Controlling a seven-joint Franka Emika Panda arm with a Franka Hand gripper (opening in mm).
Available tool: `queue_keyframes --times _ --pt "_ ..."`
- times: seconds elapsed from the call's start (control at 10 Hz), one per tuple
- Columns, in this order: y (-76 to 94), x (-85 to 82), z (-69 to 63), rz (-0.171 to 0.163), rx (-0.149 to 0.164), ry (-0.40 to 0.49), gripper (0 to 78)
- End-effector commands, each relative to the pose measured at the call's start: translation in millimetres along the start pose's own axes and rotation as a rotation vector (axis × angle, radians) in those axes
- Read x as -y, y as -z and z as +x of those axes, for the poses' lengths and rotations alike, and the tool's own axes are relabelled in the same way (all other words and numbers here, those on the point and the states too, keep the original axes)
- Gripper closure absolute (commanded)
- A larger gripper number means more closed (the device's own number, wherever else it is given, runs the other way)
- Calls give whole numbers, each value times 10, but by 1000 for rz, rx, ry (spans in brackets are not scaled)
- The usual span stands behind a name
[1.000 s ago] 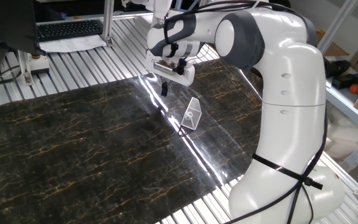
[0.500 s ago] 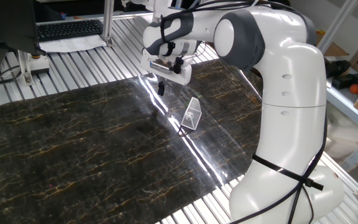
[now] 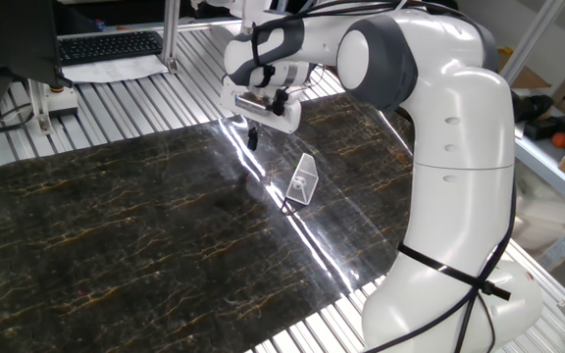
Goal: Push the soccer ball into the goal
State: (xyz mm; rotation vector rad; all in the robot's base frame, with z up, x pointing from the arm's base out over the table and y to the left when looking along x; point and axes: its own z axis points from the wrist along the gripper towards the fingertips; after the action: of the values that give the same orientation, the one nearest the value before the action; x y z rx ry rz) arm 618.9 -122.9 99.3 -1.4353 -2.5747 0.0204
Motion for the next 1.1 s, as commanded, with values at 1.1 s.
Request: queue_keyframes --times 1.1 --pt "1233 161 730 59 210 903 764"
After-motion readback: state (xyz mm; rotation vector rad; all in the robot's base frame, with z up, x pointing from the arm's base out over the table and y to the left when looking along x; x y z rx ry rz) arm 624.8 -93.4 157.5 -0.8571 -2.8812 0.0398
